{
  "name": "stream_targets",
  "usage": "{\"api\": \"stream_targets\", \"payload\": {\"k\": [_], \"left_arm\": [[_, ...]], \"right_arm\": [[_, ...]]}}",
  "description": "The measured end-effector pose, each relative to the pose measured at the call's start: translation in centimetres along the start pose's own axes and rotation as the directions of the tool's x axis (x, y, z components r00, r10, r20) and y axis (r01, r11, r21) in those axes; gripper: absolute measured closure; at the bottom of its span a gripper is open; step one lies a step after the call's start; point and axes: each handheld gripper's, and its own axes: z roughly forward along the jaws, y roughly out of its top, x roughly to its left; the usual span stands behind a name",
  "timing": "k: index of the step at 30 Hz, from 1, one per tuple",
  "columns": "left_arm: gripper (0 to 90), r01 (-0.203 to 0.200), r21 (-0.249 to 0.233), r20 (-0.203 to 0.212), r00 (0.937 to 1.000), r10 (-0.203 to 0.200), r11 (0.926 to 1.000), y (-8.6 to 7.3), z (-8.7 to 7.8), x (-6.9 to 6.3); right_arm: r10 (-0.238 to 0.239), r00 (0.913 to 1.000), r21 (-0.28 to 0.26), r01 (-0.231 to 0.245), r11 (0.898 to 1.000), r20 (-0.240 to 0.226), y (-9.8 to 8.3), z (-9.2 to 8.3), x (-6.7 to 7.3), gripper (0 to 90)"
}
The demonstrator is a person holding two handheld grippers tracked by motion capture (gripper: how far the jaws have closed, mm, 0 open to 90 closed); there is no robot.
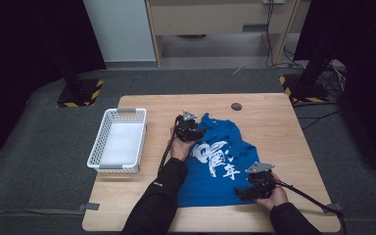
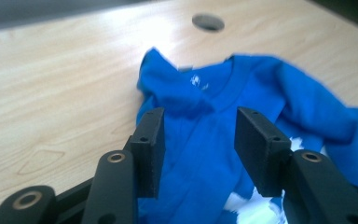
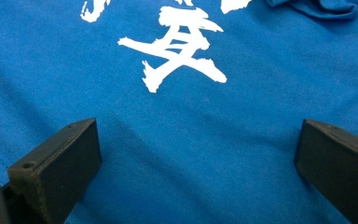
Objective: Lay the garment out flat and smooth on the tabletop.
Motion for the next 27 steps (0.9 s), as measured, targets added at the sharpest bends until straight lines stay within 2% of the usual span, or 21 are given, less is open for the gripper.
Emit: {"api": "stream_targets", "payload": {"k": [7, 10, 14, 18, 20, 27], "left_arm": [[54.1, -0.011, 0.056, 0.016, 0.9998, 0.01, 0.9984, -0.6, 1.4, 0.7], [54.8, -0.018, 0.111, 0.011, 0.9998, 0.017, 0.9937, -1.1, 2.0, 1.0], [58.9, -0.015, 0.148, 0.023, 0.9997, 0.012, 0.9888, -1.4, 2.2, 1.2], [60.9, -0.053, 0.175, 0.019, 0.9985, 0.051, 0.9831, -1.7, 2.1, 0.9], [61.1, -0.088, 0.187, 0.011, 0.9961, 0.087, 0.9785, -1.9, 2.1, 0.5], [63.9, -0.157, 0.171, -0.008, 0.987, 0.161, 0.9726, -2.5, 1.6, -0.2]], "right_arm": [[-0.001, 1.0, 0.0, 0.001, 1.0, -0.001, 0.0, 0.0, 0.0, 0.6], [0.0, 1.0, 0.0, 0.0, 1.0, -0.001, 0.0, 0.0, 0.0, 0.6], [0.0, 1.0, 0.0, 0.0, 1.0, -0.001, 0.0, 0.0, 0.0, 0.6], [0.001, 1.0, 0.0, -0.001, 1.0, -0.001, 0.0, 0.0, 0.0, 0.6], [0.0, 1.0, 0.0, 0.0, 1.0, -0.001, 0.0, 0.0, 0.0, 0.7], [0.0, 1.0, 0.0, 0.0, 1.0, -0.001, 0.0, 0.0, 0.0, 0.6]]}}
